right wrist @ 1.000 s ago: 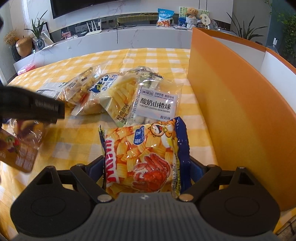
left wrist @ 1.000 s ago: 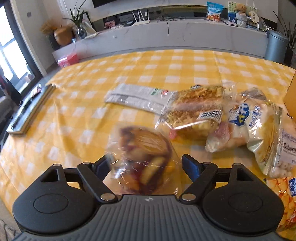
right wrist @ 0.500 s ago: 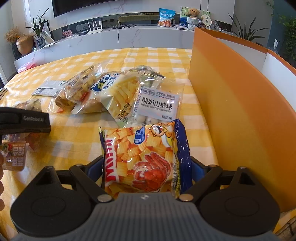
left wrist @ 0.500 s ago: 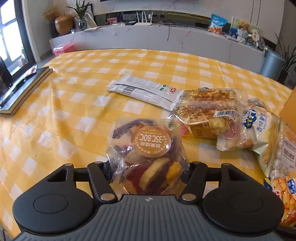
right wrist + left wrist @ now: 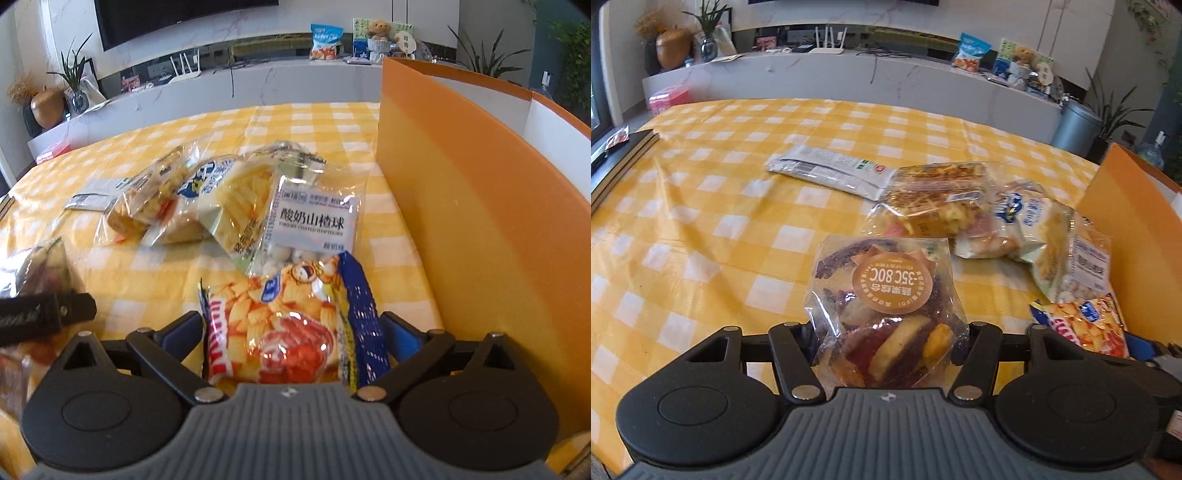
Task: Organize snacks
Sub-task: 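Lift both held bags and carry them over the orange box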
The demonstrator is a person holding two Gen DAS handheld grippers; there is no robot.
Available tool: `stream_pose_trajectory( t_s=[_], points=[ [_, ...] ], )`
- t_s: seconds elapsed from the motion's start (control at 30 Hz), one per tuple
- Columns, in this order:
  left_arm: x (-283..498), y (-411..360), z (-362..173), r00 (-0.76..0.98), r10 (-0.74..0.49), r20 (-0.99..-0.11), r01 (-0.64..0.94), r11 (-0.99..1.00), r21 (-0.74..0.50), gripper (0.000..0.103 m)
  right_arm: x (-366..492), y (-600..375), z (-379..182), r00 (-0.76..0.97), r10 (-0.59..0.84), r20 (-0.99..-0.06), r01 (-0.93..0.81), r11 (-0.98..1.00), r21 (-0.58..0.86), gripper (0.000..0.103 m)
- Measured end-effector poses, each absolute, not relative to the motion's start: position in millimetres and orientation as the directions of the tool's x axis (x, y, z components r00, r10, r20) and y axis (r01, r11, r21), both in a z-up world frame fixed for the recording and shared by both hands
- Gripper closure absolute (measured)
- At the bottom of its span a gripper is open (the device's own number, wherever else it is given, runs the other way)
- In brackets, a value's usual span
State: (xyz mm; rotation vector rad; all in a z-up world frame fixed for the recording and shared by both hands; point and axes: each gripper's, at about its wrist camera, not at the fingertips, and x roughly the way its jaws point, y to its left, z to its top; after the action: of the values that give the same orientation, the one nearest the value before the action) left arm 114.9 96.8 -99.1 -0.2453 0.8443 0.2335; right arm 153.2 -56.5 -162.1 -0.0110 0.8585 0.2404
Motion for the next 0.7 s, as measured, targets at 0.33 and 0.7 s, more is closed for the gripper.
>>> stream_pose_trajectory(
  t_s=[0.33, 0.7],
  points=[
    [102, 87, -79, 0.687, 0.067, -0.723, -0.248, 0.958, -0.147, 0.035, 152, -60, -160, 0.674, 0.164, -0.720, -0.177, 0.983, 0.058, 0.035],
    [92, 88, -71, 0.733, 0.089, -0.675, -0.230, 0.966, -0.122, 0.035, 137, -75, -142, 0.716, 0.191, -0.672, -0.153, 0.981, 0.116, 0.039]
  ],
)
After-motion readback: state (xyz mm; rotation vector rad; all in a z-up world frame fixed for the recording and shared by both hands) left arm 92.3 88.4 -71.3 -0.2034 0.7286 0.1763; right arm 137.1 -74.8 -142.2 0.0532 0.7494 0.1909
